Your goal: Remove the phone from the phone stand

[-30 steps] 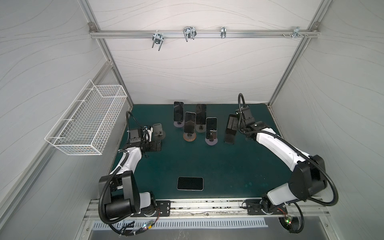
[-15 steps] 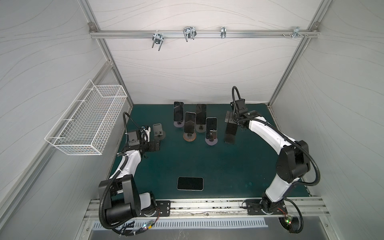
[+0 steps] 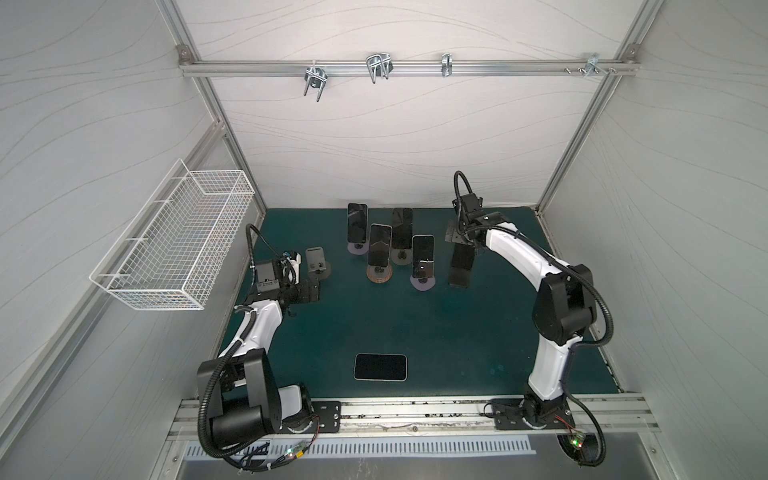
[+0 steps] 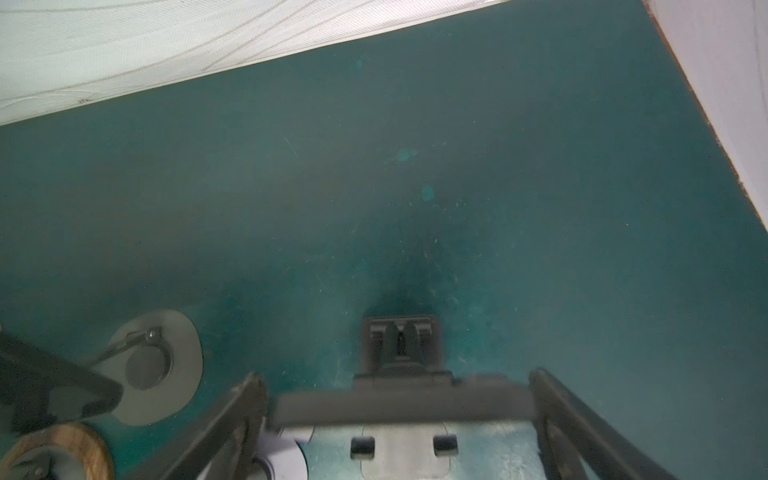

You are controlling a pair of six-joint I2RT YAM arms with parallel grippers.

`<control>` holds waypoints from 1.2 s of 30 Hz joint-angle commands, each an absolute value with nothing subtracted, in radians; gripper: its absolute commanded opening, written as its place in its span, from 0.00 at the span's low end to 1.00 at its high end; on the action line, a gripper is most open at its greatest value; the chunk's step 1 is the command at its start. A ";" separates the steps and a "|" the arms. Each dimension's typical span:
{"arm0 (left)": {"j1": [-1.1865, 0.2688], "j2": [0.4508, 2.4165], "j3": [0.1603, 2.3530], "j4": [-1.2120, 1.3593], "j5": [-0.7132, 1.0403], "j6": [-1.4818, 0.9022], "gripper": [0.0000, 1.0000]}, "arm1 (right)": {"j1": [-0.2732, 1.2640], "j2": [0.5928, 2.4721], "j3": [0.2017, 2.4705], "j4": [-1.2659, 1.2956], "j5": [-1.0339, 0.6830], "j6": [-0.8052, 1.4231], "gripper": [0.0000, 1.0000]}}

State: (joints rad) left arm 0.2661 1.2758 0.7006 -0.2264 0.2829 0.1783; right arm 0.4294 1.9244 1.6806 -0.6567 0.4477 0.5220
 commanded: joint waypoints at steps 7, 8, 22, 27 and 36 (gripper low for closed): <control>0.271 1.276 0.718 -0.191 0.275 0.177 1.00 | 0.413 1.992 1.735 -0.677 0.482 0.509 0.99; 0.271 1.274 0.717 -0.190 0.275 0.176 1.00 | 0.411 1.994 1.735 -0.672 0.479 0.506 0.99; 0.271 1.274 0.715 -0.189 0.270 0.176 1.00 | 0.398 2.019 1.674 -0.535 0.448 0.462 0.95; 0.271 1.277 0.718 -0.189 0.269 0.175 1.00 | 0.396 2.034 1.656 -0.498 0.446 0.459 0.93; 0.272 1.276 0.718 -0.189 0.267 0.173 1.00 | 0.391 2.048 1.629 -0.472 0.493 0.448 0.89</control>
State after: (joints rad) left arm 0.2661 1.2758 0.7006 -0.2260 0.2714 0.1745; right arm 0.4023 2.0338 1.6444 -0.4847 0.4625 0.4526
